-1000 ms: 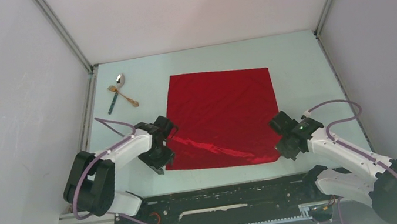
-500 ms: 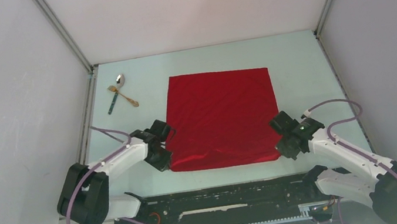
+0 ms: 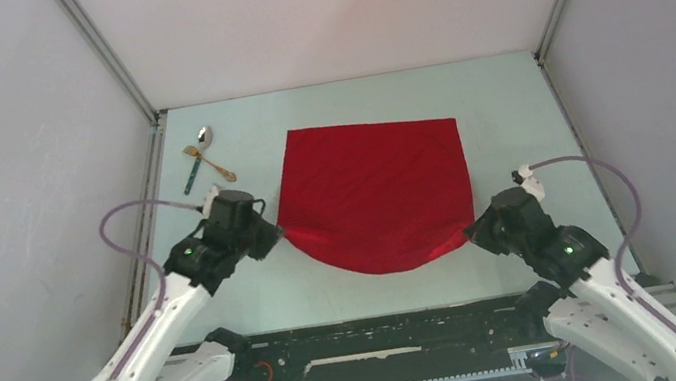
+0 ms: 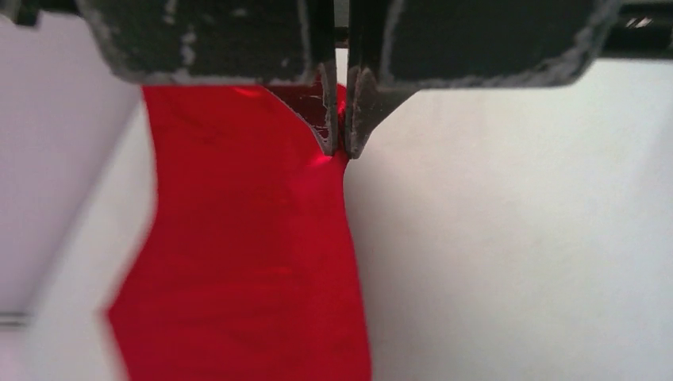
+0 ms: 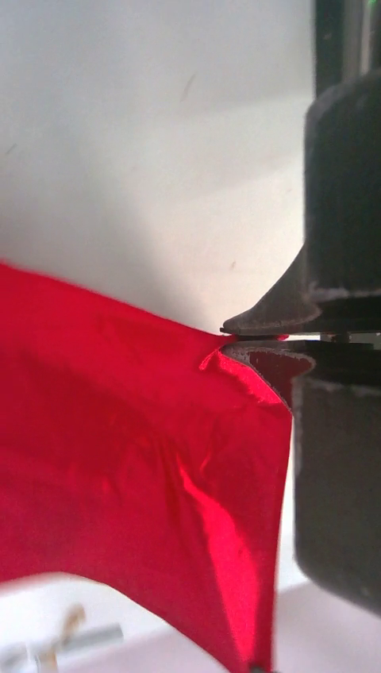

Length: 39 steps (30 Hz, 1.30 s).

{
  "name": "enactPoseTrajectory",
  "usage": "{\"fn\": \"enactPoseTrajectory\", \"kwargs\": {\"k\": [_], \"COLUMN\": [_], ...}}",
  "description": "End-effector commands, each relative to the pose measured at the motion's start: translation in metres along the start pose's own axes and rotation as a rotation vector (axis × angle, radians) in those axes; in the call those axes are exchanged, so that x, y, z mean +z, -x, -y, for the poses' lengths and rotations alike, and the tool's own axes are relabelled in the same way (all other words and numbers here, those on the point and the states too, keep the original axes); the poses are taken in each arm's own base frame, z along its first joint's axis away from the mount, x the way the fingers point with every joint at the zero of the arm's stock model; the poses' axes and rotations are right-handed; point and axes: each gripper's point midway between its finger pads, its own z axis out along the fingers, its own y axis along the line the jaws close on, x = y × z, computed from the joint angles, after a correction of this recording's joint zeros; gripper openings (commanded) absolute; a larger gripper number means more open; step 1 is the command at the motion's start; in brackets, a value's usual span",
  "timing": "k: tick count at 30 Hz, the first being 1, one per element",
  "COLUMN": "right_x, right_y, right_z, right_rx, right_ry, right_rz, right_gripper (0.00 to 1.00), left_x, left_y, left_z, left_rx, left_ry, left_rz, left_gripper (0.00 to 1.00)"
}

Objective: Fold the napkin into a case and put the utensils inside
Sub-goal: Pick up the flattened napkin from the center of the board, then fold and flatten the napkin at the center of the board.

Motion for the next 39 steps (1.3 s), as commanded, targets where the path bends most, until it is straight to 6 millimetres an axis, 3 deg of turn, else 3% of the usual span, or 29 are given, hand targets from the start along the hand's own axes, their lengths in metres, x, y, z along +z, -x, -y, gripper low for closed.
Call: {"fn": "enactPoseTrajectory", "kwargs": {"k": [1, 5, 8, 10, 13, 16, 19, 24, 30, 31, 35, 39], "right_x": [-0.066, -0.152, -0.219, -0.252, -0.282, -0.275, -0.248, -0.181, -0.028, -0.006, 0.074, 0.141], "right_y": [0.052, 0.082, 0.091, 0.101, 0.121, 0.146, 0.173, 0.217, 0.253, 0.258, 0.274, 0.278], "right_z": [-0.074, -0.114, -0.137, -0.142, -0.147, -0.149, -0.149, -0.156, -0.148, -0.145, -0.135, -0.122], "right_rx": [-0.181, -0.294, -0.347, -0.338, -0.297, -0.234, -0.191, -0.219, -0.2, -0.198, -0.192, -0.186], "right_ry": [0.39, 0.655, 0.868, 0.935, 0.952, 0.846, 0.675, 0.373, 0.26, 0.248, 0.237, 0.253], "right_rz": [0.203, 0.358, 0.448, 0.508, 0.581, 0.631, 0.682, 0.715, 0.484, 0.458, 0.34, 0.189], "right_gripper": [0.0, 0.0, 0.0, 0.0, 0.0, 0.0, 0.0, 0.0, 0.0, 0.0, 0.0, 0.0], "left_x": [-0.081, -0.176, -0.241, -0.277, -0.309, -0.306, -0.271, -0.177, -0.054, -0.023, 0.058, 0.119], "left_y": [0.045, 0.074, 0.089, 0.099, 0.114, 0.126, 0.137, 0.158, 0.177, 0.177, 0.177, 0.178], "left_z": [0.08, 0.124, 0.139, 0.143, 0.147, 0.16, 0.172, 0.187, 0.2, 0.201, 0.211, 0.222], "left_rx": [0.132, 0.199, 0.227, 0.228, 0.222, 0.21, 0.182, 0.181, 0.207, 0.215, 0.204, 0.208], "left_ry": [-0.361, -0.613, -0.763, -0.833, -0.874, -0.845, -0.717, -0.453, -0.28, -0.251, -0.232, -0.218], "left_rz": [0.151, 0.278, 0.37, 0.433, 0.513, 0.535, 0.517, 0.443, 0.32, 0.278, 0.139, 0.075], "left_gripper": [0.0, 0.0, 0.0, 0.0, 0.0, 0.0, 0.0, 0.0, 0.0, 0.0, 0.0, 0.0]}}
